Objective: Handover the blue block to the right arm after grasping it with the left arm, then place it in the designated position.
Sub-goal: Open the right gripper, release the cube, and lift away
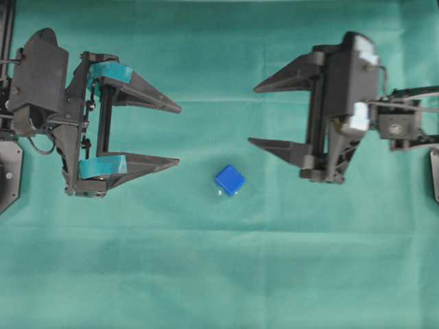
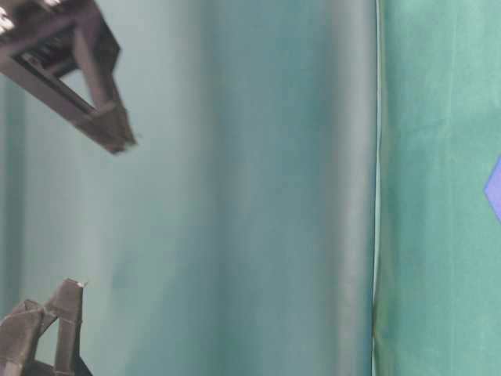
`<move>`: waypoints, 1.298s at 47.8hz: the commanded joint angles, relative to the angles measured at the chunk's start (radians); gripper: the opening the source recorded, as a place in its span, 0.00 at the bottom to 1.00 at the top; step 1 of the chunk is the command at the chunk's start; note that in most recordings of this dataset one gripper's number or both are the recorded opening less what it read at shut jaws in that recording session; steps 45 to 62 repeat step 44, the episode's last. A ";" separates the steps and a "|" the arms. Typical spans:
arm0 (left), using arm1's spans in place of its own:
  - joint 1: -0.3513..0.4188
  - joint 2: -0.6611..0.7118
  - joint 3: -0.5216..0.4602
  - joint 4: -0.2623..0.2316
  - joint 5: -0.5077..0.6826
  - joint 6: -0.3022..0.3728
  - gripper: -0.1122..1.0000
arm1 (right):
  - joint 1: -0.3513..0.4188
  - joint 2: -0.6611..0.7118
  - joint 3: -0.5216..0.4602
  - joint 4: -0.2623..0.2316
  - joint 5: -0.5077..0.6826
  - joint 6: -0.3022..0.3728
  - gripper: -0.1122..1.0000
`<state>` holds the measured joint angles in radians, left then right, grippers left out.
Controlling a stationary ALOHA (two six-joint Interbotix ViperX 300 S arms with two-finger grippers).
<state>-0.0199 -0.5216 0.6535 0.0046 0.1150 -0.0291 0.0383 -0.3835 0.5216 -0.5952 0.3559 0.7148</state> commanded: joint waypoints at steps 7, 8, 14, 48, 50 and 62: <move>0.003 -0.003 -0.020 0.000 -0.011 0.002 1.00 | 0.005 -0.058 -0.003 -0.008 0.002 -0.011 0.95; 0.003 -0.003 -0.020 0.000 -0.011 0.002 1.00 | 0.005 -0.058 -0.003 -0.009 0.000 -0.011 0.95; 0.003 -0.003 -0.021 0.000 -0.011 0.002 1.00 | 0.005 -0.055 -0.002 -0.009 -0.003 -0.012 0.95; 0.003 -0.009 -0.017 0.000 -0.011 0.002 1.00 | 0.005 -0.156 0.077 -0.015 -0.040 -0.014 0.95; 0.003 -0.009 -0.017 0.000 -0.011 0.002 1.00 | 0.005 -0.156 0.077 -0.015 -0.040 -0.014 0.95; 0.003 -0.009 -0.017 0.000 -0.011 0.002 1.00 | 0.005 -0.156 0.077 -0.015 -0.040 -0.014 0.95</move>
